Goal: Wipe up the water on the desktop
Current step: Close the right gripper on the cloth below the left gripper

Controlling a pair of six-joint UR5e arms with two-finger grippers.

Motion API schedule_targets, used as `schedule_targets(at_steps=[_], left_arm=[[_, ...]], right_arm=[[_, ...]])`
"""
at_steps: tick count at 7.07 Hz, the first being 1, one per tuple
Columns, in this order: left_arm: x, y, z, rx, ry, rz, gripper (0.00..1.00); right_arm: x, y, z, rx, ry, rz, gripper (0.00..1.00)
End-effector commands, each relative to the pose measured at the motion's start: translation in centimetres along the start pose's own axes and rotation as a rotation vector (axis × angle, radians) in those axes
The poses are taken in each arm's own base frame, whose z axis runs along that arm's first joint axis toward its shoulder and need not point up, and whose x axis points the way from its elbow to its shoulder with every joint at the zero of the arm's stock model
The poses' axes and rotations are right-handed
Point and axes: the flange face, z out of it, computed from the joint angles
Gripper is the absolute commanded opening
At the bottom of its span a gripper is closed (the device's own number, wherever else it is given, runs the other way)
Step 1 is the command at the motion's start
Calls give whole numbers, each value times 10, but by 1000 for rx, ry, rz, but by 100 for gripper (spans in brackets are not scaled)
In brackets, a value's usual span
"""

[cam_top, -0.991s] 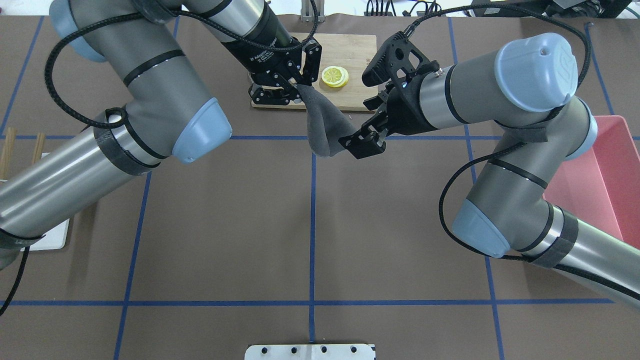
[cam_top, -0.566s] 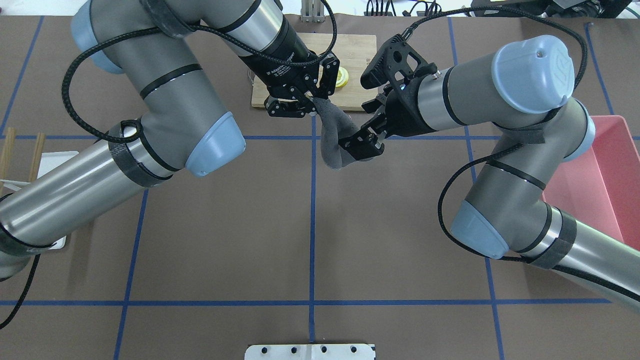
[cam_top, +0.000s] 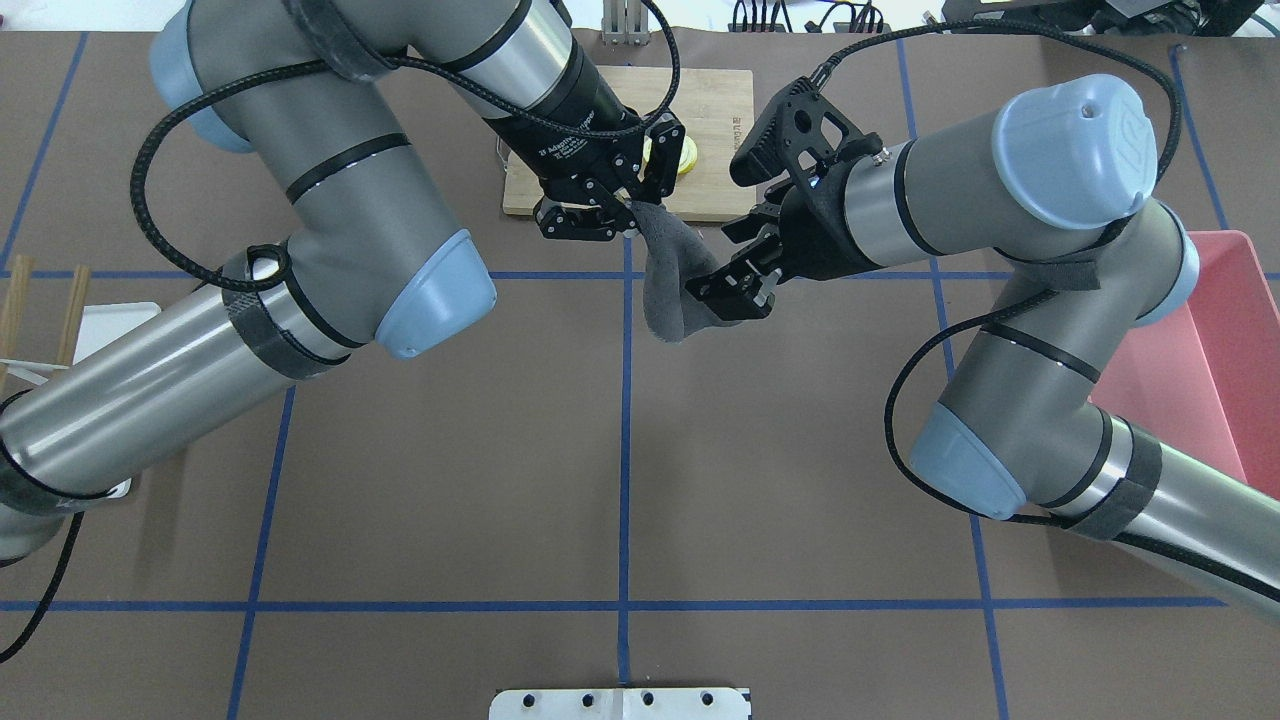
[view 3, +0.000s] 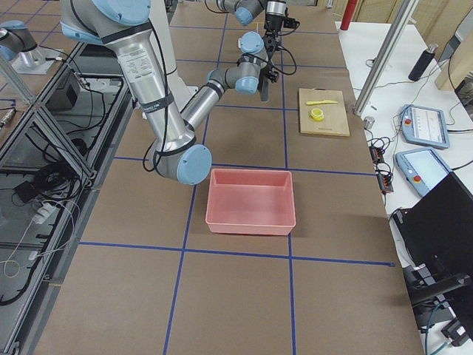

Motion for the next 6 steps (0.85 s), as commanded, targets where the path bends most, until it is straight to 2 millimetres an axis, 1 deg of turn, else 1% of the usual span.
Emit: schedule_targets(at_steps=[1,5,6], left_arm=[[0,1,0,-1,0,-1,0],[2,3,2,-3,-1,2,0],[3,3,2,7,3,4,0]], right_arm=[[0,2,-1,-4,-8,0,24],[-2,-1,-2,1,-8,-3,24],[-1,0,-2,0,-7,1,5]])
